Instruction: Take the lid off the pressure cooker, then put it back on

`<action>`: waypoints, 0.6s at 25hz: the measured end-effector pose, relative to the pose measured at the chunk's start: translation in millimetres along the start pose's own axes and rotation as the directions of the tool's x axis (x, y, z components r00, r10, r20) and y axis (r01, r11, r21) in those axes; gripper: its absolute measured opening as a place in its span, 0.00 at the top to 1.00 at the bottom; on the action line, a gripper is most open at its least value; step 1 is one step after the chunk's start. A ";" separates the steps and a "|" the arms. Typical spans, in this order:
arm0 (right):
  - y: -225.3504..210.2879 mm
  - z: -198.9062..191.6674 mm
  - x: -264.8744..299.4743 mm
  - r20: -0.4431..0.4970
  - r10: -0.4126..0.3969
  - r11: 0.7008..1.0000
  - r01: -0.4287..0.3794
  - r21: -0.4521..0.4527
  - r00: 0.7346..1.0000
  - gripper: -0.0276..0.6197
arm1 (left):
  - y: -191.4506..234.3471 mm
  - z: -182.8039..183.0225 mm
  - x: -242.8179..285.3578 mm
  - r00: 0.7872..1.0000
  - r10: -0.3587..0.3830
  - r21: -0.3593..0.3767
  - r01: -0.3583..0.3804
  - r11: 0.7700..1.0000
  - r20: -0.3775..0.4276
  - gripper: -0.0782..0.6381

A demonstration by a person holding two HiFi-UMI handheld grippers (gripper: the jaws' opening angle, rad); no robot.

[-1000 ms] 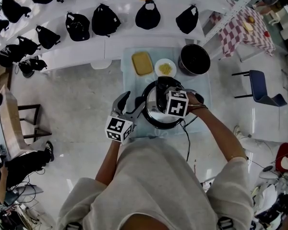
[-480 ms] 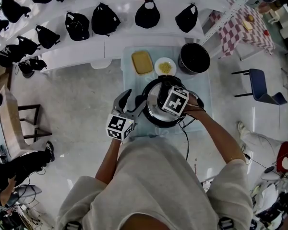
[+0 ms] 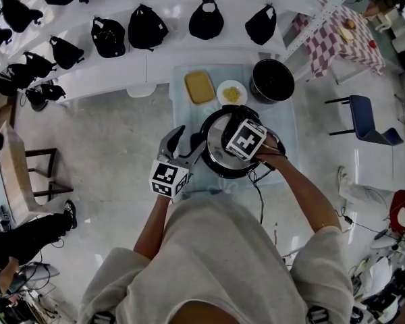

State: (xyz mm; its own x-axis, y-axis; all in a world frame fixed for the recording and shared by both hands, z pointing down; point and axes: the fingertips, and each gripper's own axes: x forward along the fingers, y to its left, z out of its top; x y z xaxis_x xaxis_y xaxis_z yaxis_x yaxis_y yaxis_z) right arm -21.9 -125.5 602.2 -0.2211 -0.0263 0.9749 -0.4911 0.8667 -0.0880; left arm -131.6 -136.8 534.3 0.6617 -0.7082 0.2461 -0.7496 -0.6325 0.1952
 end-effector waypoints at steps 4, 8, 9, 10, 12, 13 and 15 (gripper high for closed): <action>0.4 -0.7 0.6 0.000 0.002 1.000 -0.002 -0.009 1.000 0.53 | 0.5 -0.9 -0.6 1.000 0.004 0.004 -0.004 1.000 -0.001 0.48; -1.1 1.0 -0.3 0.011 -0.008 1.000 0.008 -0.012 1.000 0.53 | 1.5 1.4 1.6 1.000 0.005 0.006 -0.005 1.000 0.001 0.48; -0.8 1.4 -0.6 0.011 -0.009 1.000 0.010 -0.017 1.000 0.54 | 1.3 2.0 2.1 1.000 0.005 0.007 -0.005 1.000 0.001 0.48; 0.3 1.4 -1.1 0.011 -0.012 1.000 0.012 -0.019 1.000 0.54 | 0.9 2.6 2.4 1.000 0.005 0.009 -0.005 1.000 0.002 0.48; 3.2 2.2 -3.9 0.014 -0.019 0.999 0.019 -0.026 1.000 0.54 | 0.6 3.9 2.2 1.000 0.004 0.012 -0.004 1.000 0.003 0.48; 4.3 3.1 -6.4 0.015 -0.022 0.999 0.023 -0.029 1.000 0.54 | 1.1 4.8 2.1 1.000 0.004 0.014 -0.004 1.000 0.004 0.48; 4.7 5.1 -13.0 0.023 -0.022 0.999 0.023 -0.025 0.999 0.54 | 2.5 6.8 1.8 1.000 0.005 0.016 -0.005 1.000 0.007 0.48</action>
State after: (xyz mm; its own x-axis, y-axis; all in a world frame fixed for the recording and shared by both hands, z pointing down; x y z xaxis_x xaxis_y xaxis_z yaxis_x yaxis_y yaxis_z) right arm -25.6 -123.7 588.1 -0.2291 -0.0570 0.9717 -0.4746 0.8781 -0.0604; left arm -132.2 -141.8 528.8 0.6579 -0.7136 0.2408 -0.7527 -0.6337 0.1786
